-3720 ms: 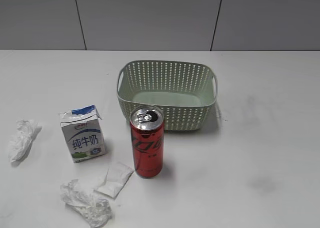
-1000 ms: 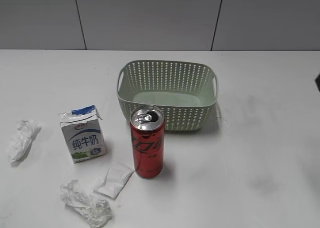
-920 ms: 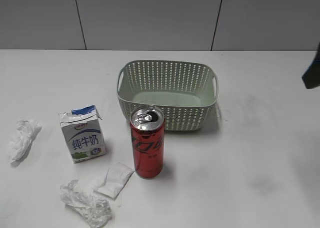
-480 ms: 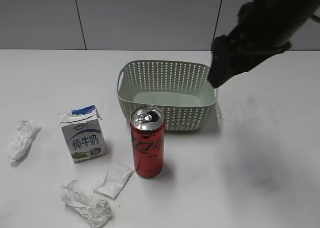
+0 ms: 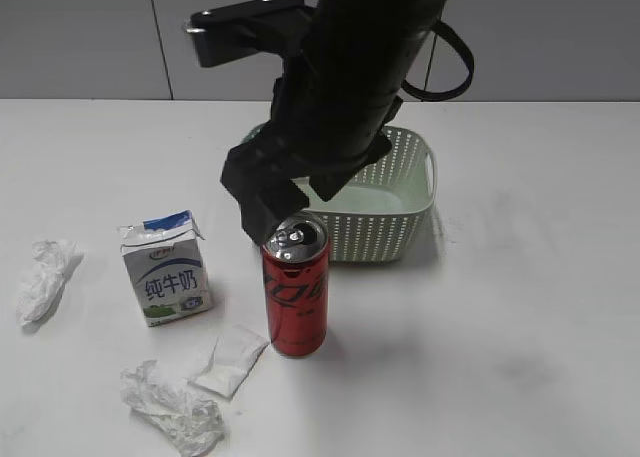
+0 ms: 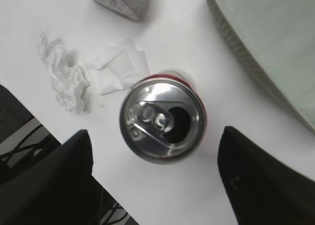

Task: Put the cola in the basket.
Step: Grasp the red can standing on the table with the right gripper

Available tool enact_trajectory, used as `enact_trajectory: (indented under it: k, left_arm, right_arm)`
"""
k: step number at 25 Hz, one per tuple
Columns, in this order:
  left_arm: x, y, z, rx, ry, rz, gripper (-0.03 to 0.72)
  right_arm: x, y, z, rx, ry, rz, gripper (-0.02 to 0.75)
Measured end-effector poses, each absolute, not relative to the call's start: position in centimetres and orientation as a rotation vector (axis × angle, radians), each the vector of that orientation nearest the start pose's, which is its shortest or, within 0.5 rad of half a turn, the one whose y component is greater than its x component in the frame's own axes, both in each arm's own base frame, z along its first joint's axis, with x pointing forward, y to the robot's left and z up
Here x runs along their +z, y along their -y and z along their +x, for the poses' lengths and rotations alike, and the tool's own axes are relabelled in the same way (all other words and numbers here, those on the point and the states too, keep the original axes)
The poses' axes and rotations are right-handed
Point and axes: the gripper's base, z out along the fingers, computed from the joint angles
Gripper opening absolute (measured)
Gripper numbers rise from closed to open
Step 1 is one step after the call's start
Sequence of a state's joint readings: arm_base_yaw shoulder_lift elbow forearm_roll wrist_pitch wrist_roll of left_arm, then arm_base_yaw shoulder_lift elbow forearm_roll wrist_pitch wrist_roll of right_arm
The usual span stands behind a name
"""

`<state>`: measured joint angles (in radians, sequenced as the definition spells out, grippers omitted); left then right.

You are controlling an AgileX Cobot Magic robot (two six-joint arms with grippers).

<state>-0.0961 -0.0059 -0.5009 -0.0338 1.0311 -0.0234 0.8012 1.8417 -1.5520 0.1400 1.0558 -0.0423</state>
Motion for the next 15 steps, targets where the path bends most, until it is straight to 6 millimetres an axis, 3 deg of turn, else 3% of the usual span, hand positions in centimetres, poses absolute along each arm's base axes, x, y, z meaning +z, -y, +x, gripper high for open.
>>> enact_trajectory:
  k: [4, 15]
  left_arm:
    - [28.0, 0.2, -0.5, -0.117, -2.008, 0.074, 0.215]
    - [28.0, 0.2, -0.5, -0.117, -2.008, 0.074, 0.215]
  right_arm:
    - [26.6, -29.5, 26.8, 0.338, -2.65, -1.124, 0.613]
    - [23.2, -29.9, 27.6, 0.227, -2.736, -1.162, 0.615]
